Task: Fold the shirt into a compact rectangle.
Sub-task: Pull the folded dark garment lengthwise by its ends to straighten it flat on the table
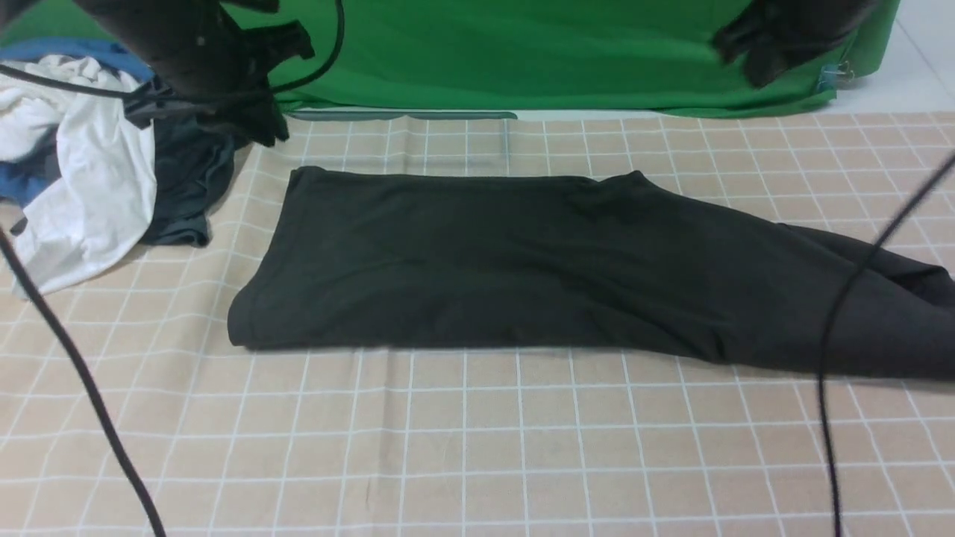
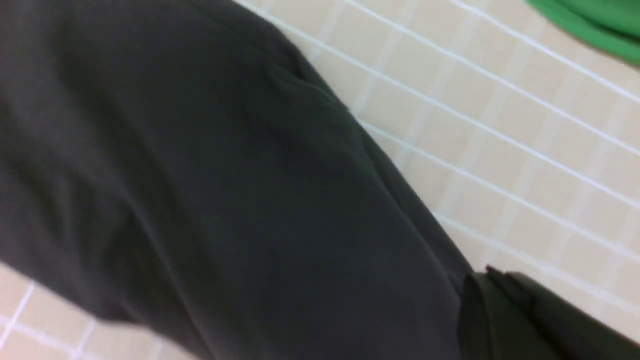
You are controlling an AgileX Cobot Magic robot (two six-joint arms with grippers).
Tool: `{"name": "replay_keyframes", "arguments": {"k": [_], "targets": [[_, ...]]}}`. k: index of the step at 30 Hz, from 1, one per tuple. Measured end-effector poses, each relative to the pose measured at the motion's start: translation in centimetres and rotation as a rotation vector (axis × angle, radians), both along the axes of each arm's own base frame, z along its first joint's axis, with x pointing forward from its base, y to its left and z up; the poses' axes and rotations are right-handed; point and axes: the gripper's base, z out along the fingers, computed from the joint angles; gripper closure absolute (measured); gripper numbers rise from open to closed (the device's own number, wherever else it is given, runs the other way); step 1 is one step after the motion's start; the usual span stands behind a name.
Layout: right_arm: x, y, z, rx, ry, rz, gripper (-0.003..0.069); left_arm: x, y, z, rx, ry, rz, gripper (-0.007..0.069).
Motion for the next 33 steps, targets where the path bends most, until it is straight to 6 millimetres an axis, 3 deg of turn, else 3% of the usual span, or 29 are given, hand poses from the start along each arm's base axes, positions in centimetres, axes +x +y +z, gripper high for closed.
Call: {"name": "replay_keyframes", "arguments": {"k": [2, 7, 11, 16, 20, 24, 33], "targets": [[-1.8, -2.1, 0.4, -0.004, 0.023, -0.044, 0.0622, -1.9, -0.1, -0.2, 0.009, 0.026, -0.020, 0.0608], [-3.8, -7.7, -4.0, -0.017, 0.176, -0.170, 0.0621, -5.8, -2.3, -3.3, -0.004, -0.006, -0.054, 0.0613], [-3.1, -11.2, -7.6, 0.076, 0.228, -0.292, 0.0589, -6.6, -4.6, -7.2, -0.023, 0.025, -0.095, 0.0613], [-1.2, -14.2, -11.6, 0.133, 0.241, -0.385, 0.0477, -5.6, -6.1, -11.5, -0.003, 0.105, -0.136, 0.0613], [0.1, -14.7, -14.6, 0.134, 0.261, -0.382, 0.0414, -4.8, -6.3, -13.9, 0.007, 0.156, -0.136, 0.0613], [1.1, -14.2, -17.1, 0.177, 0.282, -0.341, 0.0391, -4.5, -6.3, -14.3, 0.015, 0.165, -0.140, 0.0613], [1.9, -12.4, -18.2, 0.208, 0.260, -0.283, 0.0377, -4.5, -6.3, -14.3, 0.015, 0.169, -0.130, 0.0613]]}}
